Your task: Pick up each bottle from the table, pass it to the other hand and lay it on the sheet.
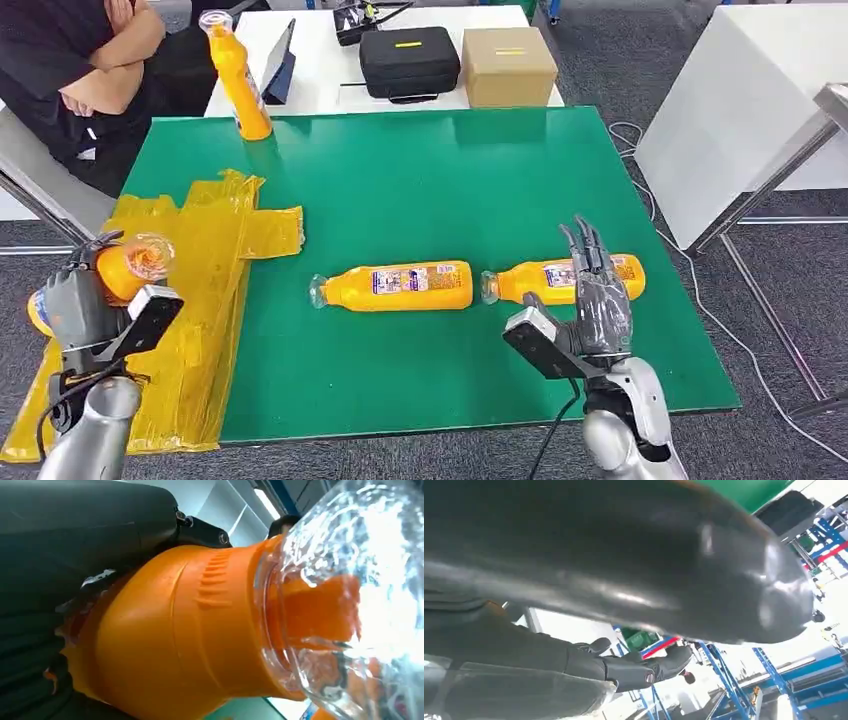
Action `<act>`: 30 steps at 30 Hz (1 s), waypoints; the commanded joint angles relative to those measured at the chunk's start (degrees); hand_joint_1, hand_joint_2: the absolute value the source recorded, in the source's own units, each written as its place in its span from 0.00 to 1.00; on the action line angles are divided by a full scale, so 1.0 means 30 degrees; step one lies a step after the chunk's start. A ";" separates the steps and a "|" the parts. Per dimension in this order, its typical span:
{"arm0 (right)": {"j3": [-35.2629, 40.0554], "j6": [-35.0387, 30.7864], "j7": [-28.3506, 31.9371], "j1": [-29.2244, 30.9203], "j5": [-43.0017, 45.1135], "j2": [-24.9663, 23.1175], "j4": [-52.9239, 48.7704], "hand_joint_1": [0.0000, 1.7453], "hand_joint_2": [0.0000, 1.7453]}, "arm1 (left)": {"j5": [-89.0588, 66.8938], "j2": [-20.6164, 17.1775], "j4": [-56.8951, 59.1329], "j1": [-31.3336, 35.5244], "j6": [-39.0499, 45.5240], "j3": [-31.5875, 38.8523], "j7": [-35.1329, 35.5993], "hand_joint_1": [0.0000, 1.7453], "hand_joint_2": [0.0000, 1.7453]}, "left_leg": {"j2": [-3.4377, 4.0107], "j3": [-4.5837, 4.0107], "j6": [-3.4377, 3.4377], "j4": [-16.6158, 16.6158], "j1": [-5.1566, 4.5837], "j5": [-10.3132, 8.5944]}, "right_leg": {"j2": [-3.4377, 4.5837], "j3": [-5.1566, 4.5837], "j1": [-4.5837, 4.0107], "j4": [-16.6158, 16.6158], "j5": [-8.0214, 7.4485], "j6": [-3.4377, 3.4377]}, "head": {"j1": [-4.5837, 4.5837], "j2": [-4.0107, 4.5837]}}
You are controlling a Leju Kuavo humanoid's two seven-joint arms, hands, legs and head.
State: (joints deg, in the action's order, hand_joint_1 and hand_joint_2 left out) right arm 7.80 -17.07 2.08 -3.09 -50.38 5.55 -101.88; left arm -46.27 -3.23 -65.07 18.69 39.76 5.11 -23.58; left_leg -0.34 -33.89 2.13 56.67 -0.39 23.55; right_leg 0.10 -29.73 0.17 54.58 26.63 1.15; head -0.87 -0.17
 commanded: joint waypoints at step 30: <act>-0.0806 0.3518 -0.0524 0.3506 -0.2155 -0.2777 0.2324 0.00 0.00 | -1.0072 0.5190 1.4582 0.4125 0.0081 -0.1699 0.2809 1.00 1.00 | -0.0061 0.0083 -0.0037 -0.0018 -0.0024 0.0010 | -0.0039 0.0103 0.0025 -0.0025 0.0010 0.0011 | 0.0007 0.0000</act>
State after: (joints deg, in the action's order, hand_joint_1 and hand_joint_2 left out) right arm 6.64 -7.61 0.02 5.79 -57.35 -2.65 -96.63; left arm -75.04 12.39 -36.04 26.62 40.52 3.06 -20.24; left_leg -0.52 -33.84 2.15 56.67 -0.44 23.54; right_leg 0.02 -29.62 0.21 54.58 26.61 1.18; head -0.85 -0.17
